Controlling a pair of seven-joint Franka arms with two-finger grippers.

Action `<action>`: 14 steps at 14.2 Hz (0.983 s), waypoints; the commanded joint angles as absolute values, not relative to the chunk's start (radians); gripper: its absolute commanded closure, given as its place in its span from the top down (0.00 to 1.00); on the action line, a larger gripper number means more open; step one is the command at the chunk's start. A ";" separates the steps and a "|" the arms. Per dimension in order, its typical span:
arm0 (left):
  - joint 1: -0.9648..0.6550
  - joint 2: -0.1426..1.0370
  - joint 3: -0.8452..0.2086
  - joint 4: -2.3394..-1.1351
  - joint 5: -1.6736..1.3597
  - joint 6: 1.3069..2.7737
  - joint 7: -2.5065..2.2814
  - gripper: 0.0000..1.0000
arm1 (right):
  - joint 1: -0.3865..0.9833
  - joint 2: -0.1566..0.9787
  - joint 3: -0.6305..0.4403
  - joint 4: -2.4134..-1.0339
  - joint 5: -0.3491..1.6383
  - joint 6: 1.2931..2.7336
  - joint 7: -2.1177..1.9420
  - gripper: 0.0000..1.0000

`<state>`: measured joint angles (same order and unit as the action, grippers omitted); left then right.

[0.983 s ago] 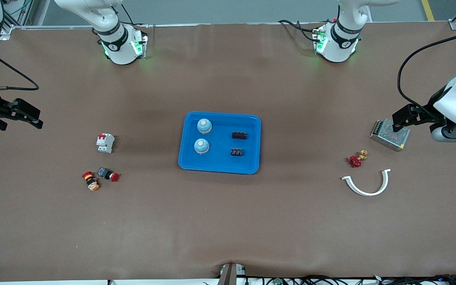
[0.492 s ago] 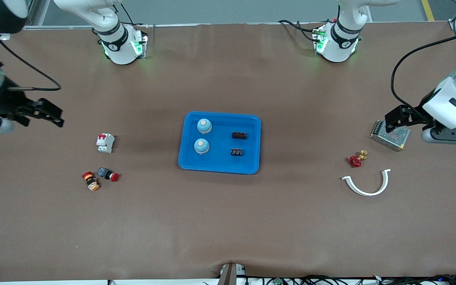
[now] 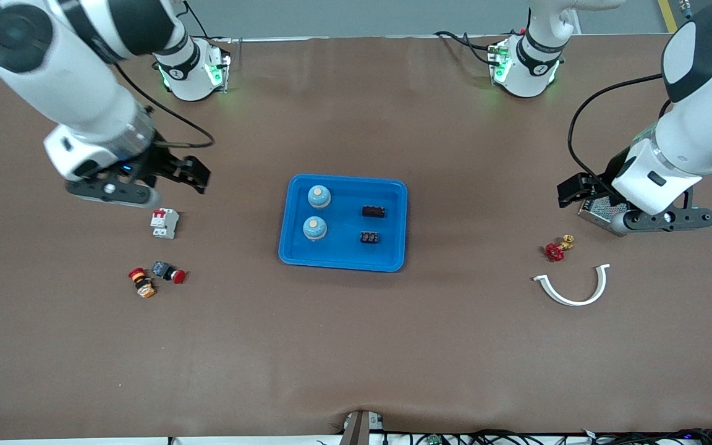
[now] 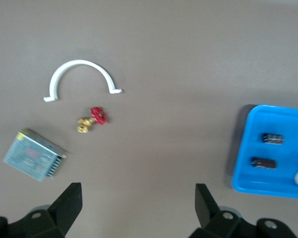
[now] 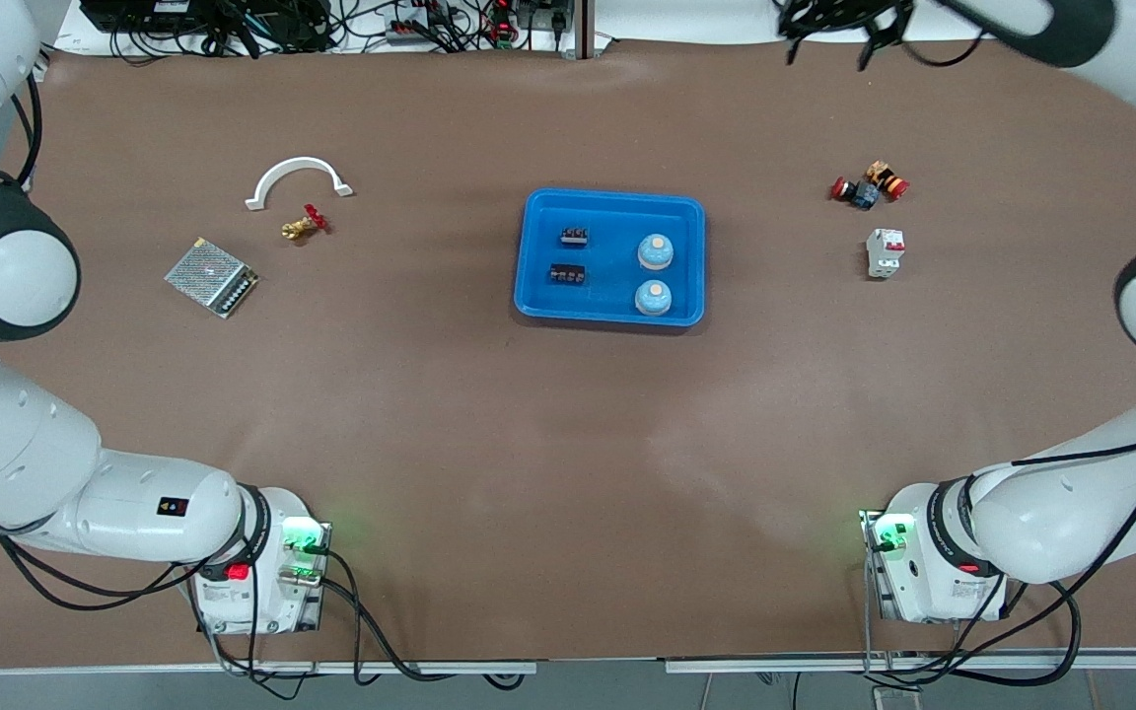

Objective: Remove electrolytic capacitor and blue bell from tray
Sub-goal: 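Move the right gripper over a blue bell while the left gripper reaches a capacitor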

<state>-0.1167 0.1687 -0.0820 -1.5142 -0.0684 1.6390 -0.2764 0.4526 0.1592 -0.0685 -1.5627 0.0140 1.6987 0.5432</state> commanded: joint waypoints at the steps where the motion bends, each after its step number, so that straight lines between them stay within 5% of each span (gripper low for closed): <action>1: -0.129 0.155 -0.087 -1.565 -0.091 1.649 -0.439 1.00 | 0.504 0.228 -0.078 -1.549 0.017 1.733 0.650 1.00; 7: -0.242 0.169 -0.103 -1.649 -0.100 1.788 -0.944 1.00 | 0.653 0.365 -0.077 -1.557 0.021 1.906 0.790 1.00; 14: -0.351 0.299 -0.101 -1.644 -0.091 1.865 -1.474 1.00 | 0.710 0.397 -0.077 -1.755 0.020 2.175 0.767 1.00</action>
